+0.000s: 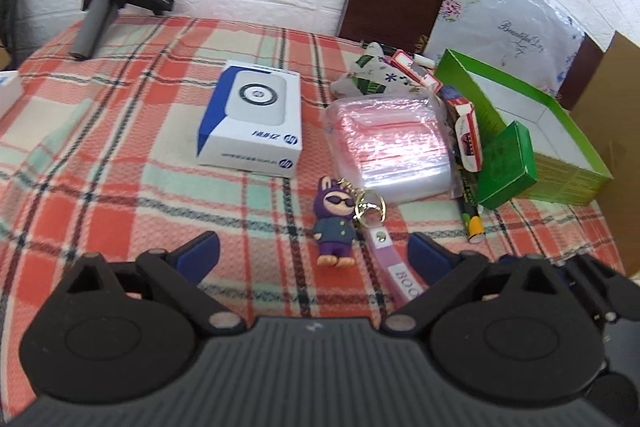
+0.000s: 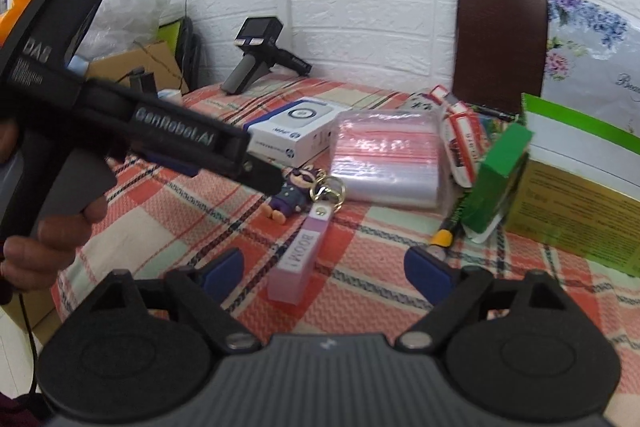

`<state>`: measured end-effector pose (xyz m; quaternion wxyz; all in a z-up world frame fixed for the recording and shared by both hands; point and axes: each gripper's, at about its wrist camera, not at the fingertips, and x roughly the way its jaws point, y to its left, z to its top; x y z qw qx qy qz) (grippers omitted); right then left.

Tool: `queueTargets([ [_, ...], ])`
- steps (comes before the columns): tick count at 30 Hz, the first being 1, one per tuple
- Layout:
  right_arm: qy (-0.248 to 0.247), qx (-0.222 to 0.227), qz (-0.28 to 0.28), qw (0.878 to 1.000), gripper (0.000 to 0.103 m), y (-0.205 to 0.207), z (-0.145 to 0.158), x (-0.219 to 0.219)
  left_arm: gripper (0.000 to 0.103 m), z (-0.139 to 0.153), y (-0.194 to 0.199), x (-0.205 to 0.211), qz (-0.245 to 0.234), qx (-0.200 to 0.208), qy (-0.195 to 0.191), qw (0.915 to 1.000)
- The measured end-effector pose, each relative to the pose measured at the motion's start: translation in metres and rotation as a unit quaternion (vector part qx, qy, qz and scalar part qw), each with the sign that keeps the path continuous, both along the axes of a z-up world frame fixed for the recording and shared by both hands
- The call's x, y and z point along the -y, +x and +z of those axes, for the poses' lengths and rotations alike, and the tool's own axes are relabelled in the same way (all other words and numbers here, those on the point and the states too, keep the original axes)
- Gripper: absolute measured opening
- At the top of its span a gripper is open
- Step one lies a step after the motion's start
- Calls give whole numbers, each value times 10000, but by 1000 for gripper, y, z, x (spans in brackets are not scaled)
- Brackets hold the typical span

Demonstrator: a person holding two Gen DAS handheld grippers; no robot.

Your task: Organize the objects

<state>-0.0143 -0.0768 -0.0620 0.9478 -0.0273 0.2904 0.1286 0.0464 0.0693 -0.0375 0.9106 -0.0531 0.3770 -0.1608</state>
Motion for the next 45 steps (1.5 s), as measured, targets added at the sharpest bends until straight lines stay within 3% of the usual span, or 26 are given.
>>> queueTargets([
  [2,-50,-78,97,9999,83,8,-4,-5,93,-2,10,1,-198,-91,-112,9997],
  [6,-154,-316,253,9991,61,30,-15,-14,84,-14,32,11,-586,-251,-146,9979],
  [8,-157,-301,251,9991,57,37,-19,-15,75,-21,38,16,-627,-302,-79,9975],
  [9,-159,-270,259,9992,46,38,-19,-16,72,-20,37,17,-646,-178,-36,9977],
  [10,-155,-259,298,9991,35,39,-18,-15,57,-21,36,19,-728,-167,-18,9972],
  [11,-126,-260,336,9990,30,39,-18,-14,49,-21,36,21,-800,-175,-22,9966],
  [13,-70,-283,372,9989,25,37,-19,-11,46,-21,32,21,-787,-155,-13,9968],
  [19,31,-427,595,9973,19,21,-16,5,40,-21,12,20,-852,-413,-298,9951],
  [24,94,-593,428,9973,18,-4,-12,33,40,-21,-3,65,-1278,-425,-134,9908],
  [31,167,-499,-611,9967,18,-45,-14,103,40,-21,-4,163,-2186,-402,29,9750],
  [36,393,-268,-1445,9884,12,-70,-16,153,43,-24,-5,234,-2805,-340,136,9592],
  [39,588,-260,-1764,9822,12,-72,-19,171,42,-23,-15,265,-3109,-83,391,9496],
  [41,744,-237,-1856,9795,12,-73,-20,180,40,-19,-19,275,-3182,35,478,9468],
  [45,818,283,-1946,9771,9,-75,-7,191,34,10,-9,277,-3129,41,90,9497],
])
